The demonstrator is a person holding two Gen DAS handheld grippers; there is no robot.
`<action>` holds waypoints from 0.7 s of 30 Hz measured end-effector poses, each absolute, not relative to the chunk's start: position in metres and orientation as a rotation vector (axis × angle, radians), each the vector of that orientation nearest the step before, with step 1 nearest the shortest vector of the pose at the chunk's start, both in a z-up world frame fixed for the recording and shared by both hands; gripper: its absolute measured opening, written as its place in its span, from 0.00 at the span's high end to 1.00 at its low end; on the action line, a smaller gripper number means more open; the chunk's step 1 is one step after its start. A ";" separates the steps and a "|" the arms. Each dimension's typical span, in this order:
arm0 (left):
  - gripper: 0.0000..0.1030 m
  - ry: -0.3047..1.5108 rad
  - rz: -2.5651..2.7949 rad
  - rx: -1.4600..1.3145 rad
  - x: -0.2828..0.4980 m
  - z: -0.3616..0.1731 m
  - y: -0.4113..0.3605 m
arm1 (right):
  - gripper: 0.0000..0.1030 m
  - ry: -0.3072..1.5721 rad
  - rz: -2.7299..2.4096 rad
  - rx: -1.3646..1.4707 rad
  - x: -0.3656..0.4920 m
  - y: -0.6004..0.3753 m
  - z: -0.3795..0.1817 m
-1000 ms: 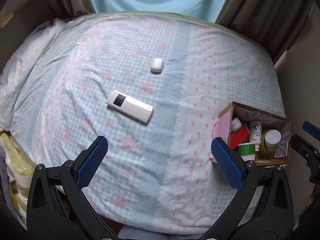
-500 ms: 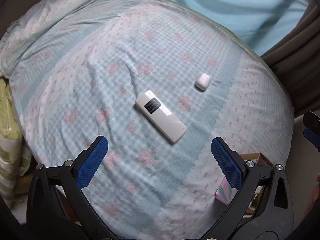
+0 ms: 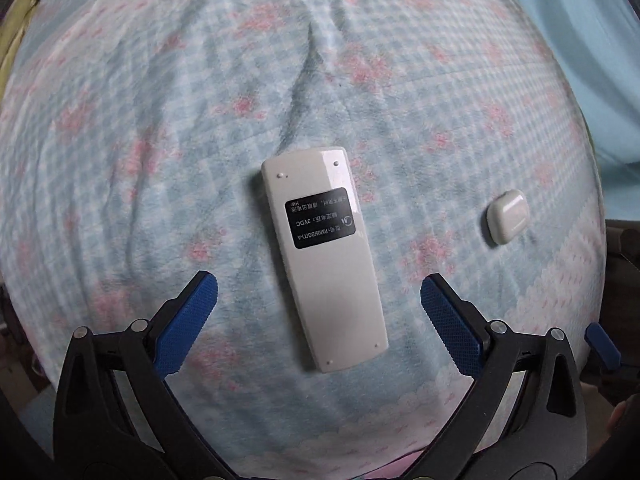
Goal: Organize rigid objects
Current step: 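Grasp the white remote with the left tool while the right tool grasps the earbud case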
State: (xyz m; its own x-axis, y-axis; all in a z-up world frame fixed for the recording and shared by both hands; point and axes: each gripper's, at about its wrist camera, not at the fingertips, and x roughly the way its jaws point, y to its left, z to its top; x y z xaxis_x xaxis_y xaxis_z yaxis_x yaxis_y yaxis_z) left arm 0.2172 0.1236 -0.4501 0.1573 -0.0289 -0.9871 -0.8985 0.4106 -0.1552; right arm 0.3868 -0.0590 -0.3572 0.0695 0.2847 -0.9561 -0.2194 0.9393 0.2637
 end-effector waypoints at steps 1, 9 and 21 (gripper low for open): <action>0.04 1.275 0.807 -0.971 0.221 -0.460 0.124 | 0.00 1.468 0.374 0.041 0.392 -0.055 -0.367; 0.11 1.327 0.914 -1.009 0.240 -0.501 0.128 | 0.05 1.605 0.267 0.101 0.421 -0.043 -0.437; 0.22 1.306 0.912 -0.975 0.268 -0.508 0.109 | 0.32 1.604 0.123 0.071 0.439 -0.023 -0.472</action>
